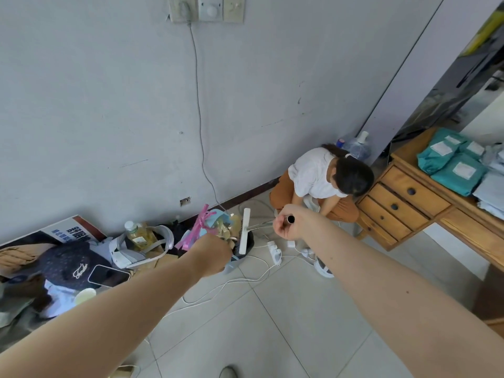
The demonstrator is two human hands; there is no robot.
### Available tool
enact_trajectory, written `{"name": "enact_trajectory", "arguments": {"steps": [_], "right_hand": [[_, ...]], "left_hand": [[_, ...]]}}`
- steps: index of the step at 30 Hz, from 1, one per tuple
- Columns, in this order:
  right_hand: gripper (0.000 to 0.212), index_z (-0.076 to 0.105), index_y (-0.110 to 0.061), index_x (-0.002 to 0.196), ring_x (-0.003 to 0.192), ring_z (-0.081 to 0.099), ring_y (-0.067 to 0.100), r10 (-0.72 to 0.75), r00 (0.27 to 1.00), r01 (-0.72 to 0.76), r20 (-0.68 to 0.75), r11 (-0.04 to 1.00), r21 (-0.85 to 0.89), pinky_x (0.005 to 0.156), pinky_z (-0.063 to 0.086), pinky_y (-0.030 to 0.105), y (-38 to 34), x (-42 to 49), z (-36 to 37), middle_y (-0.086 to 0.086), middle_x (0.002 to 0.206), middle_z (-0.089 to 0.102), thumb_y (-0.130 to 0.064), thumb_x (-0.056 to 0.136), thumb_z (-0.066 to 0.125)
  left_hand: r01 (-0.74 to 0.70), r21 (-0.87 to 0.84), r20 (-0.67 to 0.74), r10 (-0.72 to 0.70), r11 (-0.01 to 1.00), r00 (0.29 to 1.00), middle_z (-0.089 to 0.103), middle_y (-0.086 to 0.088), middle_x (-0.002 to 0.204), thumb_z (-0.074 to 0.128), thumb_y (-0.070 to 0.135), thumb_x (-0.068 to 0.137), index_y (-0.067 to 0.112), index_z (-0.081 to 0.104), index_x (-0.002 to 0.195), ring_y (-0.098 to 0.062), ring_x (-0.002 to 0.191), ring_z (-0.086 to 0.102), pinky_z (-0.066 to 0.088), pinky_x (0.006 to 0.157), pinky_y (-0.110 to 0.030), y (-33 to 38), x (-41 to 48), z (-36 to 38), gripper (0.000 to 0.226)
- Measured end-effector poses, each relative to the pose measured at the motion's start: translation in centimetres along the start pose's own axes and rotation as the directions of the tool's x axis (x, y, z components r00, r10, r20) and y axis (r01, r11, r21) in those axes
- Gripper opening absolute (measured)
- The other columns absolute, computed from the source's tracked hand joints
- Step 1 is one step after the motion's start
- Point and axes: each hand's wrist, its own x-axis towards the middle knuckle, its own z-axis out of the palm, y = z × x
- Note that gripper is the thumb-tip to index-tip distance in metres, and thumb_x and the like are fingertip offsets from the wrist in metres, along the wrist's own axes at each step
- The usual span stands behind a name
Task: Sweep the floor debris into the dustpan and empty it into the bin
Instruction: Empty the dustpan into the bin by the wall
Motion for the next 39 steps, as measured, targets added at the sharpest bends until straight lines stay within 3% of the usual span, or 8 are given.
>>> {"name": "enact_trajectory", "arguments": {"steps": [3, 7, 14, 19, 22, 26, 29, 39], "right_hand": [[0.034, 0.036, -0.013, 0.066, 0.027, 0.033, 0.011, 0.023, 1.000, -0.023, 0.011, 0.999, 0.030, 0.030, 0.035, 0.014, -0.2, -0.9, -0.2, 0.002, 0.046, 0.032, -0.005, 0.098, 0.026], [0.030, 0.037, -0.012, 0.069, 0.027, 0.034, 0.012, 0.028, 1.000, -0.028, 0.014, 0.999, 0.028, 0.030, 0.035, 0.014, -0.3, -1.6, -0.3, 0.000, 0.057, 0.031, -0.005, 0.097, 0.028], [0.033, 0.036, -0.012, 0.068, 0.024, 0.034, 0.012, -0.035, 0.999, 0.035, -0.008, 0.999, -0.029, 0.029, 0.034, 0.013, -0.6, -2.5, 0.0, 0.003, 0.047, 0.032, -0.001, 0.095, 0.021], [0.033, 0.038, -0.010, 0.068, 0.026, 0.034, 0.012, -0.067, 0.998, 0.067, -0.013, 0.997, -0.047, 0.029, 0.034, 0.013, -0.7, -2.9, 0.5, 0.004, 0.037, 0.034, -0.004, 0.096, 0.022], [0.031, 0.041, -0.007, 0.070, 0.037, 0.037, 0.010, -0.057, 0.998, 0.056, -0.014, 0.997, -0.043, 0.030, 0.035, 0.014, -0.4, -2.5, 0.6, 0.004, 0.042, 0.036, -0.005, 0.097, 0.026], [0.028, 0.040, -0.008, 0.072, 0.022, 0.035, 0.012, -0.063, 0.997, 0.060, -0.035, 0.995, -0.077, 0.030, 0.035, 0.012, -0.4, -2.2, 0.8, 0.003, 0.036, 0.034, -0.005, 0.097, 0.027], [0.028, 0.041, -0.008, 0.072, 0.021, 0.035, 0.012, -0.079, 0.995, 0.074, -0.052, 0.993, -0.097, 0.030, 0.036, 0.012, -0.8, -2.4, 1.1, 0.004, 0.034, 0.035, -0.005, 0.097, 0.030], [0.027, 0.041, -0.007, 0.073, 0.021, 0.035, 0.011, -0.132, 0.989, 0.120, -0.068, 0.981, -0.155, 0.031, 0.035, 0.012, -1.2, -2.5, 2.2, 0.005, 0.031, 0.036, -0.003, 0.096, 0.026]], "left_hand": [[-0.077, 0.080, 0.011, 0.076, 0.994, 0.997, 0.070, -0.010, 0.085, 0.052, 0.017, 0.089, 0.005, 0.065, 0.089, -0.028, 0.074, 0.066, 0.038, 0.052, -0.030, 0.5, -0.2, -0.9, 0.018], [-0.078, 0.133, 0.001, 0.078, 0.988, 0.997, 0.070, -0.010, 0.084, 0.054, 0.015, 0.089, 0.004, 0.066, 0.089, -0.027, 0.075, 0.067, 0.040, 0.055, -0.031, -0.2, -0.8, -1.8, 0.017], [-0.108, 0.154, 0.028, 0.105, 0.982, 0.994, 0.069, -0.011, 0.079, 0.051, 0.005, 0.086, 0.003, 0.065, 0.081, -0.029, 0.073, 0.065, 0.053, 0.068, -0.035, -0.6, -2.2, -1.4, 0.015], [-0.115, 0.161, 0.061, 0.107, 0.980, 0.992, 0.071, -0.010, 0.083, 0.054, 0.001, 0.084, 0.004, 0.067, 0.084, -0.028, 0.074, 0.066, 0.045, 0.058, -0.032, 0.7, -1.9, 0.1, 0.013], [-0.142, 0.177, 0.108, 0.125, 0.974, 0.986, 0.071, -0.010, 0.087, 0.055, 0.001, 0.085, 0.004, 0.067, 0.087, -0.029, 0.077, 0.066, 0.047, 0.061, -0.032, 2.4, -1.4, 1.1, 0.012], [-0.126, 0.172, 0.083, 0.113, 0.977, 0.990, 0.071, -0.009, 0.086, 0.054, 0.001, 0.084, 0.006, 0.066, 0.089, -0.027, 0.076, 0.066, 0.049, 0.060, -0.030, 1.9, -1.2, 1.2, 0.014], [-0.108, 0.146, 0.078, 0.097, 0.983, 0.992, 0.071, -0.008, 0.087, 0.051, 0.003, 0.086, 0.006, 0.067, 0.090, -0.027, 0.078, 0.066, 0.038, 0.052, -0.029, 0.4, -1.3, 0.5, 0.017], [-0.105, 0.172, 0.027, 0.102, 0.980, 0.994, 0.069, -0.008, 0.085, 0.047, 0.004, 0.087, 0.008, 0.064, 0.090, -0.025, 0.076, 0.066, 0.039, 0.054, -0.028, -1.2, -2.2, 0.7, 0.018]]}}
